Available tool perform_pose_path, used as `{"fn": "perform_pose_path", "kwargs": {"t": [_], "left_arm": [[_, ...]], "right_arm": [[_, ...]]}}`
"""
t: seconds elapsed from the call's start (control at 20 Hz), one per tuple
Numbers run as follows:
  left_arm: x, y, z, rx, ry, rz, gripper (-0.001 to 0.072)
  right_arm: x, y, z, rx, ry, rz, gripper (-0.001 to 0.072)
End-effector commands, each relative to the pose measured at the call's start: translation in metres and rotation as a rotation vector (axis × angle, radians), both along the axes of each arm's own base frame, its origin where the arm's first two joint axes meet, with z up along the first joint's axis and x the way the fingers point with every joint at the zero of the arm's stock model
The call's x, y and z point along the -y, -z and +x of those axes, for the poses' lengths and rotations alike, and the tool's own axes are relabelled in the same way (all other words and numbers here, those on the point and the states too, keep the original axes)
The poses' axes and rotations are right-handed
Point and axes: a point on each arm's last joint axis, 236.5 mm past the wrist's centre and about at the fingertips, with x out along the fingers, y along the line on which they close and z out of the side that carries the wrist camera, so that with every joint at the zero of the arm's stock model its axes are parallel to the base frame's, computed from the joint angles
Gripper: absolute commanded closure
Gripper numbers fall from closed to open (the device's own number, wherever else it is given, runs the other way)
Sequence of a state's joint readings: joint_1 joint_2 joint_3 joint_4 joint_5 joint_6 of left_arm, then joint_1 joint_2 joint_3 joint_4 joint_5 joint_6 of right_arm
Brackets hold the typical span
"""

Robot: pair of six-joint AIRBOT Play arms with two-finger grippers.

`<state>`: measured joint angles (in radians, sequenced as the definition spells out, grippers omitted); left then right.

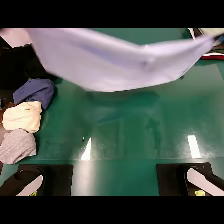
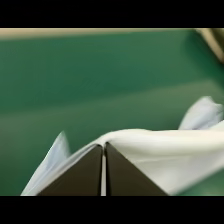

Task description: Fold the shirts.

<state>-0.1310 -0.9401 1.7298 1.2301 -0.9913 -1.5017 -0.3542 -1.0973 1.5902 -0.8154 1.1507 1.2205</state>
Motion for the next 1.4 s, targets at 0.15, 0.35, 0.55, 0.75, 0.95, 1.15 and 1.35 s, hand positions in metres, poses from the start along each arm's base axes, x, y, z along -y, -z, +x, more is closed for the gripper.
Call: {"fn": "perform_pose_path", "kwargs": {"t": [0.15,0.35,0.55,0.75,0.95,1.15,1.35], "left_arm": [[-0.009,-0.162,-0.124,0.430,0.032,-0.026,0.0686],[-0.001,-0.169,-0.158,0.462,0.086,-0.045,0.0686],[0.012,-0.109,-0.122,0.254,0.130,0.028,0.0686],[0.019,0.032,-0.038,-0.151,0.132,0.087,0.0686],[0.024,0.190,0.021,-0.558,0.139,0.132,0.0686],[0.026,0.275,0.081,-0.665,0.091,0.106,0.0686],[0.022,0.305,0.145,-0.582,0.006,0.062,0.0686]], "right_arm": [[-0.028,-0.212,-0.130,0.568,0.105,-0.189,0.0691],[0.007,-0.246,-0.179,0.613,0.336,-0.291,0.0691],[0.045,-0.201,-0.160,0.368,0.433,-0.318,0.0692],[0.060,-0.047,-0.082,-0.194,0.328,-0.198,0.0692],[0.050,0.114,-0.038,-0.703,0.181,-0.142,0.0692],[0.047,0.205,0.016,-0.783,0.156,-0.134,0.0692],[0.058,0.241,0.070,-0.659,0.201,-0.139,0.0692]]}}
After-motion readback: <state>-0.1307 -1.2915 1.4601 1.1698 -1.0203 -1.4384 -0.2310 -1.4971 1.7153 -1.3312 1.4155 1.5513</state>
